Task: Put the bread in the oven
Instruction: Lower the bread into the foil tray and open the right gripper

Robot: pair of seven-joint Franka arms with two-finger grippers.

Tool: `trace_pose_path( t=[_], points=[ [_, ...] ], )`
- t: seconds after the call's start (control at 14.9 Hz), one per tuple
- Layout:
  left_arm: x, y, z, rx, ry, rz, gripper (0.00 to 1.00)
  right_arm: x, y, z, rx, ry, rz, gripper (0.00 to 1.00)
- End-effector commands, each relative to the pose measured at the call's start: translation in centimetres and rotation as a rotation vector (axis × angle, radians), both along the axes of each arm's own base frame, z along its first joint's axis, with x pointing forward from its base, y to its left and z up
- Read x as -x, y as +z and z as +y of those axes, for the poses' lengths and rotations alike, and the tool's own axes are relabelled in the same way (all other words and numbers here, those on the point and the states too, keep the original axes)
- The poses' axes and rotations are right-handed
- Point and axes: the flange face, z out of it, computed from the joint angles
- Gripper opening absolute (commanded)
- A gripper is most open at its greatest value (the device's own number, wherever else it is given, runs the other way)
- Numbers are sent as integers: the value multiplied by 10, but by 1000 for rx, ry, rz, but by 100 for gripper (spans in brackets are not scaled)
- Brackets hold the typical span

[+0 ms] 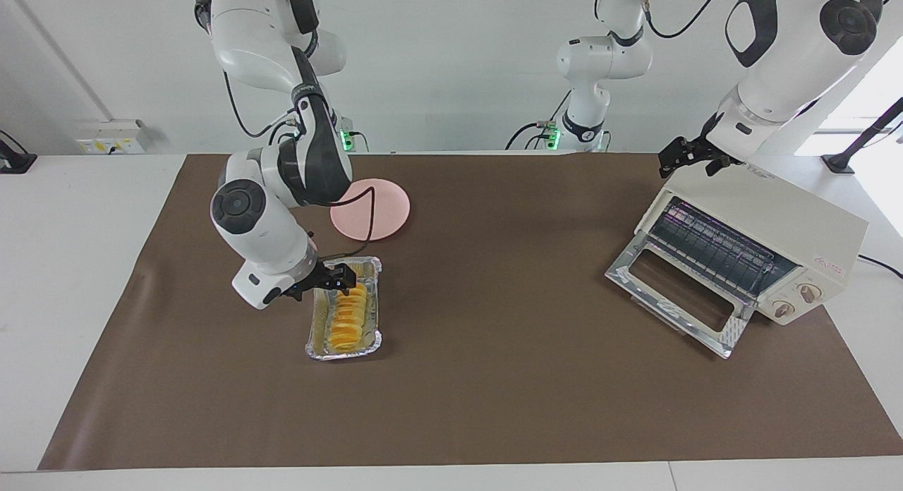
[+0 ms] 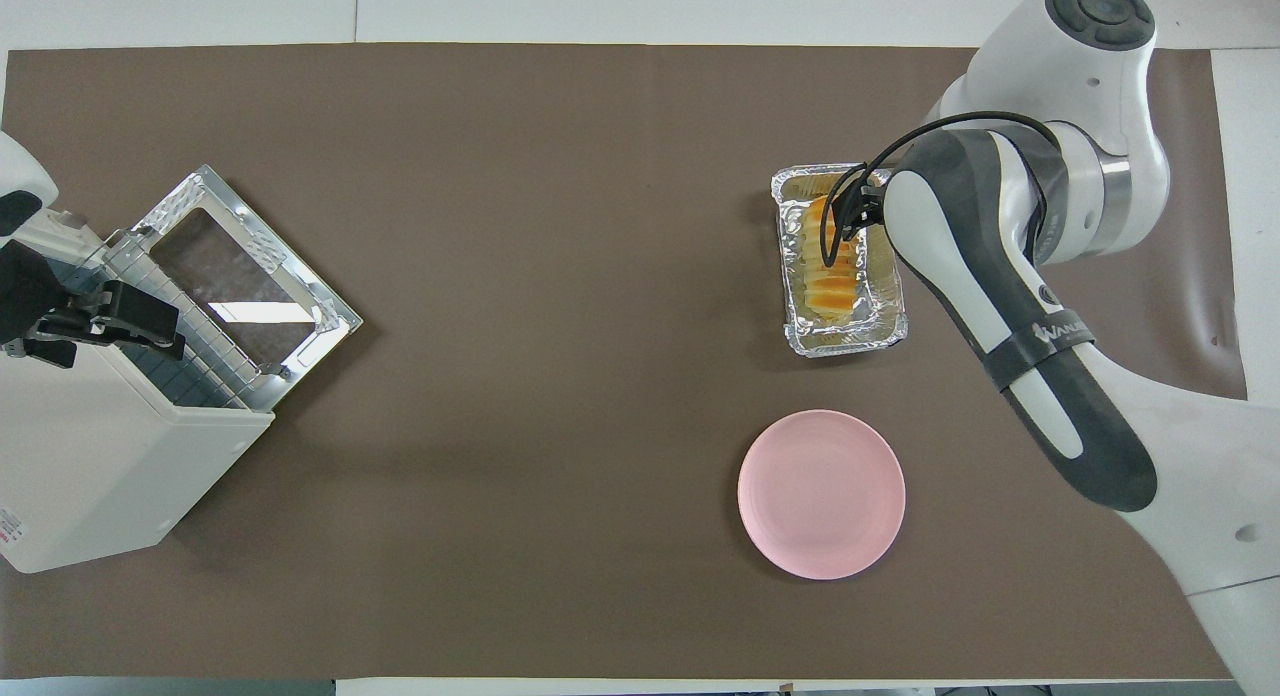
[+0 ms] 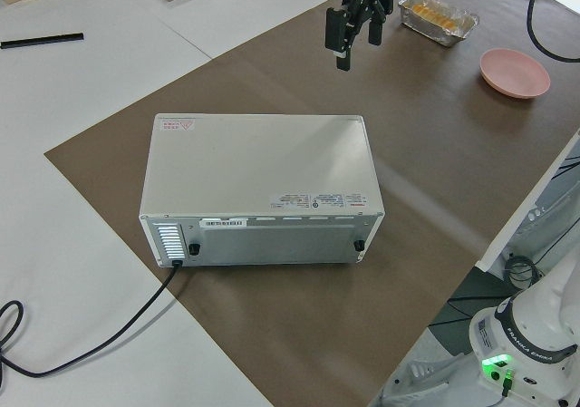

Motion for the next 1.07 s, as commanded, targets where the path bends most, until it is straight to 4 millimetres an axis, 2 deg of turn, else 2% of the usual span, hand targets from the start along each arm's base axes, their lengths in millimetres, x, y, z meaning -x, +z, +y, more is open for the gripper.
trace_pose_path(
  t=[0.0, 0.2, 0.34, 0.4, 0.47, 0.67, 1.01],
  points=[
    [5, 4, 2, -14, -4, -18, 100, 14, -36, -19, 40, 24, -12, 100],
    [5, 4, 2, -14, -4, -18, 100, 20, -68, -31, 50, 36, -54, 100],
    [5, 4, 2, -14, -4, -18, 100, 19, -75, -30, 49, 32, -59, 100],
    [5, 4, 2, -14, -4, -18, 100, 20, -76, -27, 50, 32, -56, 90],
    [5, 4, 2, -14, -4, -18, 100, 20, -74, -25, 49, 26, -51, 76],
    [5, 4, 2, -14, -4, -18, 100, 21, -74, -22, 53, 3, -39, 0],
    [5, 4, 2, -14, -4, -18, 100, 20, -70, -12, 51, 10, -52, 0]
  ],
)
